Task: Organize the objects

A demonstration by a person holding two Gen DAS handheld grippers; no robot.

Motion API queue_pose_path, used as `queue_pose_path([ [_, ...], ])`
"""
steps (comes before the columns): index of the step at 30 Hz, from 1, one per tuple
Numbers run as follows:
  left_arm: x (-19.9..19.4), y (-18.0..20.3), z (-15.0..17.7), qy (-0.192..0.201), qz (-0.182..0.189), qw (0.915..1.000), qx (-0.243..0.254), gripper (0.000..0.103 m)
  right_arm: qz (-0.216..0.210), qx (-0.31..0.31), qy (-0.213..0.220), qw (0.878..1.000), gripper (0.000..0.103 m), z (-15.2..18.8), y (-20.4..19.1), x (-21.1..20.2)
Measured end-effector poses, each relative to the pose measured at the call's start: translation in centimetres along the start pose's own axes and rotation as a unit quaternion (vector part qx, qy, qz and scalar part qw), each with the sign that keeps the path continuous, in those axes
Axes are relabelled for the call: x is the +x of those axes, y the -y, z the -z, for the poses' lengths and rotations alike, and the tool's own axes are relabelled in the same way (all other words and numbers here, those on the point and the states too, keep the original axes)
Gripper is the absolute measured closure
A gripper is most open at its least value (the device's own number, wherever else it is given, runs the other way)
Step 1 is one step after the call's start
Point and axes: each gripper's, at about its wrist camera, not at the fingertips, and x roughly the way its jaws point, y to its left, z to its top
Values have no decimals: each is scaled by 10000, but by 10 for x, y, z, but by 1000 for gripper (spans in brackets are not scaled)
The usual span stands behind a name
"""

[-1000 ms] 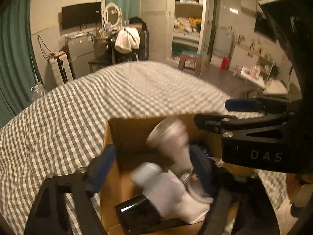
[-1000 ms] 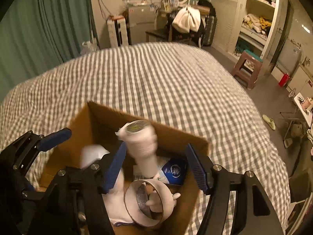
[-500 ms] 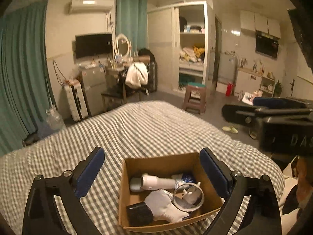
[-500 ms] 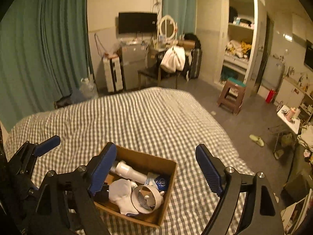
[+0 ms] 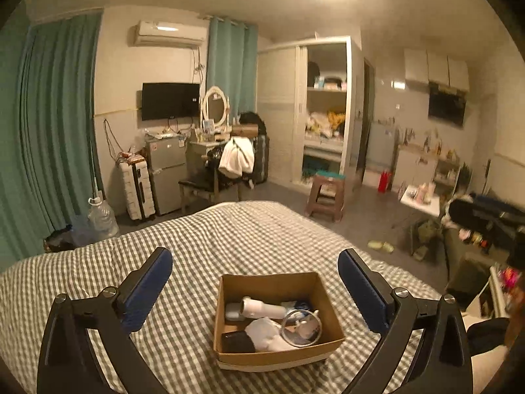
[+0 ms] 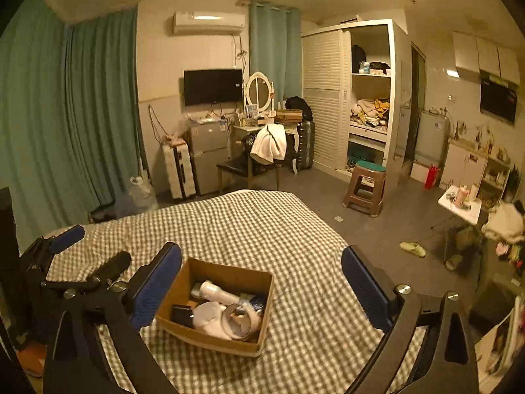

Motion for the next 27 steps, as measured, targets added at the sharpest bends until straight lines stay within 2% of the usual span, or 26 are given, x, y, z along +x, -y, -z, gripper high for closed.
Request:
queue_pose_path([
  [4, -13, -1, 18, 191, -195, 9996, -71, 0, 60, -44, 204, 9998, 2, 31, -5, -3],
  [6, -14, -3, 30, 247, -306, 9991, -140, 0, 300, -161, 237, 9991, 2, 51, -8, 7],
  [8, -11, -4, 41, 188, -355, 9990, -186, 0, 402, -175, 204, 9988, 2, 67, -9, 24],
  [12, 4, -7, 59, 65, -492, 9986, -153, 0, 276, -120, -23, 9995, 2, 94, -9, 51],
  [17, 15, -10, 81, 27, -751, 9971, -87, 0, 218, -304, -7, 9993, 2, 116, -22, 68],
  [19, 18, -12, 88, 31, -869, 9962, -83, 0, 236, -468, -138, 9985, 2, 129, -31, 79],
  [27, 23, -19, 111, -96, -937, 9955, -70, 0, 221, -613, -271, 9975, 2, 151, -37, 102],
])
